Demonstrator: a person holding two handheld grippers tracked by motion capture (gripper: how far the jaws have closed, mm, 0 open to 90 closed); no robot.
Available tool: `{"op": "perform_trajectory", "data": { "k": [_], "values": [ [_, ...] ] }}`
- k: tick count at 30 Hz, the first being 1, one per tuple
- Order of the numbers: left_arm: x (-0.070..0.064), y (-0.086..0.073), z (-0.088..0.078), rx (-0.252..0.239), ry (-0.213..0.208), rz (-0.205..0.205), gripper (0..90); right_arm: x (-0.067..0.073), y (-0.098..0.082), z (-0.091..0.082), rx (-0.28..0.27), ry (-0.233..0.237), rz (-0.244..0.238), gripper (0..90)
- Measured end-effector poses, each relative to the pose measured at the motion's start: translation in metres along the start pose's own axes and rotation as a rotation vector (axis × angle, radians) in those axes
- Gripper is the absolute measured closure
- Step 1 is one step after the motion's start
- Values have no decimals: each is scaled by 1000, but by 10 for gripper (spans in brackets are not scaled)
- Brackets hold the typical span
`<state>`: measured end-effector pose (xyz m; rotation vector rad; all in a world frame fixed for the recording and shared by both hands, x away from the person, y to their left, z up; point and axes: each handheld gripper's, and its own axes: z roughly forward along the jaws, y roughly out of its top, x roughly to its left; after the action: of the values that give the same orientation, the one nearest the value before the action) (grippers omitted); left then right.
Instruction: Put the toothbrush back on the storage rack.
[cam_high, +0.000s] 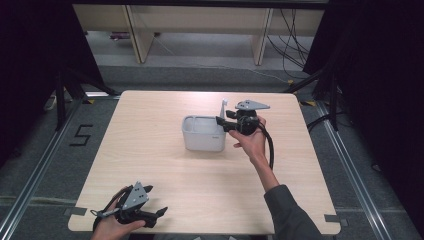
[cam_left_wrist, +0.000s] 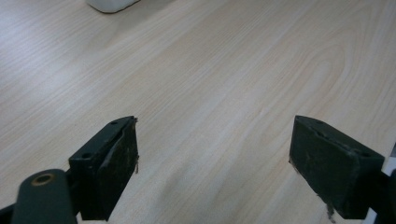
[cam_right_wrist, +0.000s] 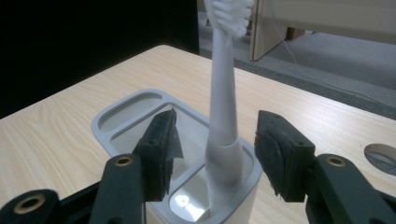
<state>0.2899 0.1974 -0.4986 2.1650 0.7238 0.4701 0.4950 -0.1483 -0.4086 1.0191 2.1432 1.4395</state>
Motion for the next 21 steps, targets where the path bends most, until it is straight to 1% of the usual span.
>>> {"op": "perform_trajectory", "data": {
  "k": [1, 2, 5, 6, 8, 9, 10, 11, 12, 13, 14, 15, 16, 17, 18, 19, 20, 21],
  "values": [
    [-1, 0, 1, -9, -4, -13, 151, 0, 0, 0, -10, -2, -7, 488],
    [-2, 0, 1, -18, -9, -27, 151, 0, 0, 0, -8, -10, -20, 486],
    [-2, -1, 2, -24, -8, -27, 152, 1, 0, 0, -4, -2, -7, 479],
    [-3, -1, 2, -34, -9, -38, 151, 1, 0, -1, -6, -3, -9, 475],
    [-3, -1, 2, -34, -5, -39, 152, 1, 1, -3, 0, -2, -7, 469],
    [-2, -1, 1, -24, -10, -26, 151, 1, 1, -4, 3, -5, -8, 467],
    [-2, -1, 2, -25, -9, -27, 151, 1, 0, -7, -8, -7, -9, 465],
    [-2, -1, 2, -25, -9, -27, 151, 1, 0, -7, -8, -7, -9, 465],
    [-3, -1, 2, -34, -9, -40, 151, -1, -1, -9, -19, -7, -17, 465],
    [-3, -1, 2, -34, -9, -40, 151, -1, -1, -9, -19, -7, -17, 465],
    [-3, -1, 2, -36, -8, -40, 151, 0, -2, -12, -15, -20, -8, 463],
    [-2, -1, 2, -25, -8, -27, 151, -1, -3, -13, -13, -9, 4, 461],
    [-1, -1, 1, -22, -7, -24, 151, -4, -5, -16, -14, -19, -19, 458],
    [-1, -1, 1, -22, -7, -24, 151, -4, -5, -16, -14, -19, -19, 458],
    [-1, 0, 1, -12, -6, -11, 151, -3, -6, -17, -10, -13, -5, 456],
    [-1, -1, 1, -17, 0, -11, 151, -3, -7, -19, -1, -15, 7, 455],
    [-3, -1, 3, -36, -7, -40, 151, -4, -8, -21, -6, -15, -4, 454],
    [-2, 0, 2, -15, -4, -30, 151, -4, -9, -22, -9, -13, 11, 452]
  ]
}}
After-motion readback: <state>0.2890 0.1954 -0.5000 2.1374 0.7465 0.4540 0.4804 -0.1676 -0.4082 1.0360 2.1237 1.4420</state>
